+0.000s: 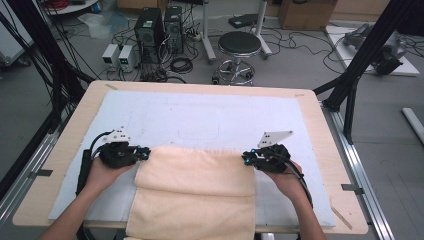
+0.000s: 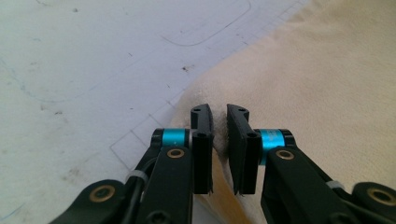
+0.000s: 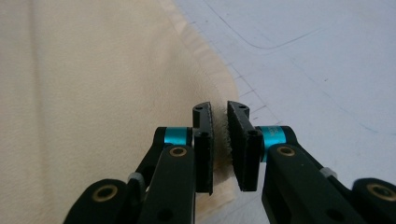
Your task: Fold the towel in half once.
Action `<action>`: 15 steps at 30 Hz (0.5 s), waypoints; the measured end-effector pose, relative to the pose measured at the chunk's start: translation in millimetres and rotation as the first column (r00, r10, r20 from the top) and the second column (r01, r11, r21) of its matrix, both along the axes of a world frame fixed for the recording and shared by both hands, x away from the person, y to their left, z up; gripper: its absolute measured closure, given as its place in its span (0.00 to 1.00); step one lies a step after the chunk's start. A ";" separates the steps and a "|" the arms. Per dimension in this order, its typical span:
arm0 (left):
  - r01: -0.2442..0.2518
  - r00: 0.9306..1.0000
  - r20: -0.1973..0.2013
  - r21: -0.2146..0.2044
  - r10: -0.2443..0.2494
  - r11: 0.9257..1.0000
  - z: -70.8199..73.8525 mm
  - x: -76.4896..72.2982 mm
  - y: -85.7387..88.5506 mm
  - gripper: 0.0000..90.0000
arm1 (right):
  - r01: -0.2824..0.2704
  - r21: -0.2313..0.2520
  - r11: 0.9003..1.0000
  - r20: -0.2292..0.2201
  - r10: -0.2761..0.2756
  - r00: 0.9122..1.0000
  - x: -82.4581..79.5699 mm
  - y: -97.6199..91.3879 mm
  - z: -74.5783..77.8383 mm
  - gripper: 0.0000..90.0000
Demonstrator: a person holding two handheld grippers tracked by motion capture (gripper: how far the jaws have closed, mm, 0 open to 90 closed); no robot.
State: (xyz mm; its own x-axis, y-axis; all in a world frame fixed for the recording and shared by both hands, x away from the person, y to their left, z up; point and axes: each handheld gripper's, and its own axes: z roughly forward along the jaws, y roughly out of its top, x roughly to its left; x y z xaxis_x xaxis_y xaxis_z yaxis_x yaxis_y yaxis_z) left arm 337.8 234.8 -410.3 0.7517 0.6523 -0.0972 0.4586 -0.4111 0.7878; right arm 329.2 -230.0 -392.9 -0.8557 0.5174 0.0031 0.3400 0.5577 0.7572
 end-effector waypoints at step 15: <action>0.094 0.992 0.086 -0.032 -0.091 0.995 17.5 -45.9 10.1 0.94 | -0.066 0.044 0.997 0.046 0.064 0.997 -31.4 1.8 14.5 0.90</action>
State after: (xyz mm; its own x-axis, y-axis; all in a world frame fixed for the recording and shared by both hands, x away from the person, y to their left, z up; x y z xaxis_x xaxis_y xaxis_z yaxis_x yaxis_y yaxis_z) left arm 291.9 244.9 -392.8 0.8154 0.5765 -0.0531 0.3514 -0.4199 0.8367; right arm 297.8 -228.2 -378.4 -0.8874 0.4608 -0.0136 0.2695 0.5425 0.7957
